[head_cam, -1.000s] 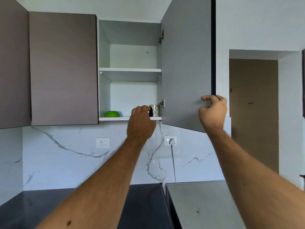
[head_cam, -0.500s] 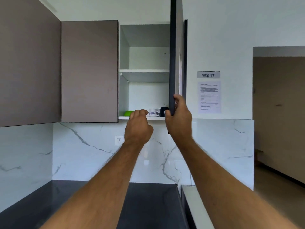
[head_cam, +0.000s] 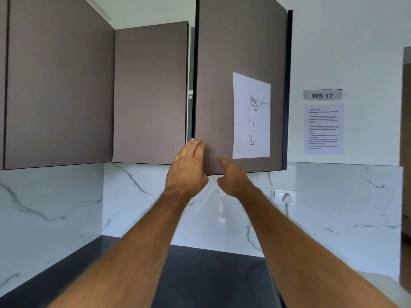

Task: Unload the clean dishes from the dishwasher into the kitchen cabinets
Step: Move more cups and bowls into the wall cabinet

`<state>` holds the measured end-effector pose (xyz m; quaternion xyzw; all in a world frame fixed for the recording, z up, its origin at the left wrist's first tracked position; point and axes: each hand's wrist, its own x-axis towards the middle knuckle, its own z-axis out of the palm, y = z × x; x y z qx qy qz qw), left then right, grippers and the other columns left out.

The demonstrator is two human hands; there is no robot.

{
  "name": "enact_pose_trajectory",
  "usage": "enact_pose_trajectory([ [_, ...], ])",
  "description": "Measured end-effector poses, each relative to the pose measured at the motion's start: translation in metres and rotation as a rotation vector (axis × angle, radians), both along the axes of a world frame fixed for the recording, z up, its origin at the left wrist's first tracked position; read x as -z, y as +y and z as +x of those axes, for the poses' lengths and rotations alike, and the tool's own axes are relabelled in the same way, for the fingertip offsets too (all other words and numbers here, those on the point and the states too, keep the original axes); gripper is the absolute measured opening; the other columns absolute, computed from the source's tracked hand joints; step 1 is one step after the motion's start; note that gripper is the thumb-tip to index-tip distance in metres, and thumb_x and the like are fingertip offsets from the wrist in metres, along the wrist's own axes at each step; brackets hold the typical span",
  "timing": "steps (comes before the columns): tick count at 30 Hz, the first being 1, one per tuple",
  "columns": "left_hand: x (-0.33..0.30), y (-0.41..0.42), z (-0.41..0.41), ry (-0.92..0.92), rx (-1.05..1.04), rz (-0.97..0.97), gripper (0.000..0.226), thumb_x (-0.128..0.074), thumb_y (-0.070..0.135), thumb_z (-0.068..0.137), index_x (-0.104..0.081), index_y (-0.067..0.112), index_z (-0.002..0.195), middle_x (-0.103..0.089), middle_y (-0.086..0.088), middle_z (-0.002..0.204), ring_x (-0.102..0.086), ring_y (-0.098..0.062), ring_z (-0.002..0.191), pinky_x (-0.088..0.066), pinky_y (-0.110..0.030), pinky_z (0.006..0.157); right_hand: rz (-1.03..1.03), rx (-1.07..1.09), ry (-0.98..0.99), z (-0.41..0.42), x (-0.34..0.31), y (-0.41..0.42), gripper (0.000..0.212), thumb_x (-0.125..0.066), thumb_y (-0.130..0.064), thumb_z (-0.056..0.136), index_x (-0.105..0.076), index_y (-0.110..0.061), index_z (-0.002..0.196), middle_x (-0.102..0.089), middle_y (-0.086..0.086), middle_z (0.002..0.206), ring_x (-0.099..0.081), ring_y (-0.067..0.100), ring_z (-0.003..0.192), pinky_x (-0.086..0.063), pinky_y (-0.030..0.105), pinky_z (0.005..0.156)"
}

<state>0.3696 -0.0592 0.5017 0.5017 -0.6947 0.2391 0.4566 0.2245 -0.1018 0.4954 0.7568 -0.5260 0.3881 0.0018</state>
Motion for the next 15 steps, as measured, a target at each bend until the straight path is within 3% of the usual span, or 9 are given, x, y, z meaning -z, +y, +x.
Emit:
enact_pose_trajectory([
  [7,0.005,-0.069,0.008,-0.182,-0.100,0.120,0.081,-0.057,0.014,0.088,-0.013,0.017,0.157,-0.007,0.000,0.165,-0.002,-0.018,0.152,-0.002,-0.030,0.118,0.004,0.065,0.042,-0.002,-0.006,-0.066,0.083,-0.057,-0.010,0.095,-0.003,-0.014,0.159,0.004,0.004,0.166,-0.005,0.025,0.153,-0.014,0.034,0.122],
  [11,0.004,-0.113,0.010,-0.352,-0.150,0.091,0.088,-0.057,0.026,0.090,-0.001,0.019,0.158,0.009,0.000,0.165,0.013,-0.021,0.151,0.010,-0.036,0.117,-0.085,0.079,0.039,0.002,-0.004,-0.103,0.089,-0.057,-0.021,0.097,0.008,-0.013,0.157,0.011,0.005,0.166,0.004,0.027,0.153,-0.011,0.043,0.124],
  [15,0.007,-0.154,0.019,-0.368,-0.175,0.067,0.080,-0.045,0.041,0.096,0.001,0.019,0.157,0.007,-0.001,0.165,0.013,-0.024,0.151,0.014,-0.039,0.117,-0.100,0.117,0.064,0.011,0.001,-0.138,0.096,-0.060,-0.016,0.093,0.011,-0.021,0.157,0.017,-0.001,0.165,0.006,0.029,0.153,-0.015,0.052,0.122],
])
